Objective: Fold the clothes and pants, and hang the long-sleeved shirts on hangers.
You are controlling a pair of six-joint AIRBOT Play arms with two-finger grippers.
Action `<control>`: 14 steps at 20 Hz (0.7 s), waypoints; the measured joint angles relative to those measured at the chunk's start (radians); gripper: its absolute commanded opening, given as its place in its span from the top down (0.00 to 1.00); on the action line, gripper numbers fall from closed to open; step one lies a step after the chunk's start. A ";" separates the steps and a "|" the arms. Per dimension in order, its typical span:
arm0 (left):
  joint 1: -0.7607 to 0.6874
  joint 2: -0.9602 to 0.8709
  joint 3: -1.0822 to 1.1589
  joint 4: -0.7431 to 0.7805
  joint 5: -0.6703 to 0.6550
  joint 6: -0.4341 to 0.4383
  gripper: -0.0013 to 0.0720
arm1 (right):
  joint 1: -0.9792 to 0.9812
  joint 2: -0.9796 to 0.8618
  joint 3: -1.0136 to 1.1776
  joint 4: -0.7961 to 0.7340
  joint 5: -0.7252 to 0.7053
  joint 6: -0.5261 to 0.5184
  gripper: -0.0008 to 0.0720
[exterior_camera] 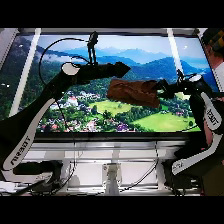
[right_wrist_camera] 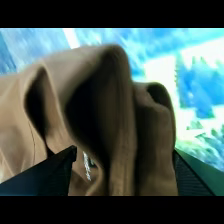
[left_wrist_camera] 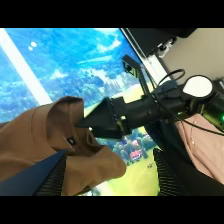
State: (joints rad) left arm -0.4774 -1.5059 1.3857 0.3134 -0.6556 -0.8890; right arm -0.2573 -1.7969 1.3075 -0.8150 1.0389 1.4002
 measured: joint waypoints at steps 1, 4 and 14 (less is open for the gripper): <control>0.000 0.000 0.000 0.000 0.000 0.000 0.15 | 0.007 -0.004 0.000 0.002 -0.008 0.015 0.02; 0.000 0.000 0.000 0.000 0.000 0.000 0.15 | 0.030 -0.024 -0.001 0.035 0.013 0.001 0.02; 0.002 0.000 0.000 0.000 -0.002 0.003 0.15 | 0.220 -0.074 0.061 0.026 0.051 -0.122 0.97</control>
State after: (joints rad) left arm -0.4751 -1.5059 1.3861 0.3130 -0.6575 -0.8864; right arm -0.0372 -1.8709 1.3685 -0.7887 1.0897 1.2778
